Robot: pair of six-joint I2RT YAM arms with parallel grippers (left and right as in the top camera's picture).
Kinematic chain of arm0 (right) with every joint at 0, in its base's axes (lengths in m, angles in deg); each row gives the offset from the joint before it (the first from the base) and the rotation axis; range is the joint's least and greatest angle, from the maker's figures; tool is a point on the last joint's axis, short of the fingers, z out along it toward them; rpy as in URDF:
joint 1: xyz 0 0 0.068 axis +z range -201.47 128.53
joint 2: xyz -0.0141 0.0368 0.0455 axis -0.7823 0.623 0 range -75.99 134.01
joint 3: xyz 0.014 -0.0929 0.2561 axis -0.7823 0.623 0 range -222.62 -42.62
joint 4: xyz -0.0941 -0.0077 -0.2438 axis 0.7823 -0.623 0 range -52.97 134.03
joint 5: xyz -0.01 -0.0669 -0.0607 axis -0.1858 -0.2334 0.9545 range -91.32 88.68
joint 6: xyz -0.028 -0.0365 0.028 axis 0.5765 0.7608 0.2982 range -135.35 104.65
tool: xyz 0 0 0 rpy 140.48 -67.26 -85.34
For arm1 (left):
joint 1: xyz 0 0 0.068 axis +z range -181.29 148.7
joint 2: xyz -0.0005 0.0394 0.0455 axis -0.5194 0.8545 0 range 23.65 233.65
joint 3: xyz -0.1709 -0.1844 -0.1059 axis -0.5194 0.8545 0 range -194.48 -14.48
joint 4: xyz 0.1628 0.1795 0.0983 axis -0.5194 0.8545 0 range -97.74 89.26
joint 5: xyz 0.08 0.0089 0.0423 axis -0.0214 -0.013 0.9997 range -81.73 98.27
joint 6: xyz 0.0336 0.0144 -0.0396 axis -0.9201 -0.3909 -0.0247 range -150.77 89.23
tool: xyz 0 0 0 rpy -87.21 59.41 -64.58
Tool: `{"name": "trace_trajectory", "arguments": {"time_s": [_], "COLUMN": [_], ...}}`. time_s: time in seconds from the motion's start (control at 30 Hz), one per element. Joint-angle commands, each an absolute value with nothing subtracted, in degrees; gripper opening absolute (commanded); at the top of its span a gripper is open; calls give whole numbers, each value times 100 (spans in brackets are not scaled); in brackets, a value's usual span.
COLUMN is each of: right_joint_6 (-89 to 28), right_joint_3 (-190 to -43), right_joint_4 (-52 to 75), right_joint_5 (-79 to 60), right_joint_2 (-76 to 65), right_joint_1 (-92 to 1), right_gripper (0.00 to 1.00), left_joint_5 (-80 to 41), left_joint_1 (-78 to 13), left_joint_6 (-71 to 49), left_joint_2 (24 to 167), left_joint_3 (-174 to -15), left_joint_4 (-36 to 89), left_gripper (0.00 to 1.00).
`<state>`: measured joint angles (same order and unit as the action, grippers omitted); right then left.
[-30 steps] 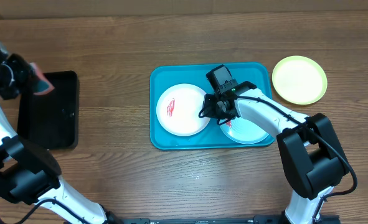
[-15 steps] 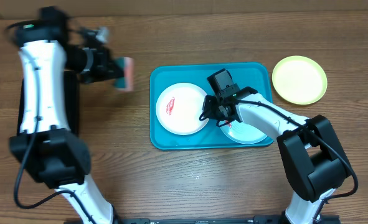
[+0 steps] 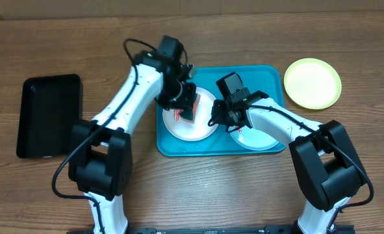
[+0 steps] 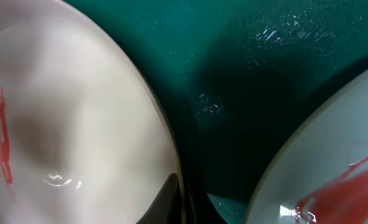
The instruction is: Clean dirty plates on tray and stack at the side
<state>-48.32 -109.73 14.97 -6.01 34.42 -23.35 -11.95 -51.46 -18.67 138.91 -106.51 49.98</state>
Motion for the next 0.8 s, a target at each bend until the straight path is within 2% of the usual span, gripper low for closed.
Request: {"name": "trace_trajectory", "arguments": {"time_s": [0.0, 0.23, 0.33, 0.63, 0.77], "right_joint_6": [-4839, -4836, -4839, -4834, -4836], "right_joint_3": [-10814, -10814, -10814, -10814, -10814], "right_joint_4": [1458, 1480, 1471, 1456, 1458], "right_joint_5": [-590, -590, -590, -590, -590], "right_joint_2": [3440, 3440, 3440, 3440, 3440], "right_joint_1": [-2304, -2302, -2302, -2302, -2302], "right_gripper": [4, 4, 4, 4, 4], "left_joint_5": [-916, -758, -44, 1755, 2057], "left_joint_1": [-5242, -5340, -5268, -4988, -4903], "left_joint_6": [-1095, -708, -457, -704, -855], "left_joint_2": [13878, 13878, 13878, 13872, 13870], "left_joint_3": [-10116, -9143, -9027, -9053, -9285], "left_joint_4": [4381, 2937, 2952, 3433, 3691], "left_gripper": [4, 4, 4, 4, 4]}}
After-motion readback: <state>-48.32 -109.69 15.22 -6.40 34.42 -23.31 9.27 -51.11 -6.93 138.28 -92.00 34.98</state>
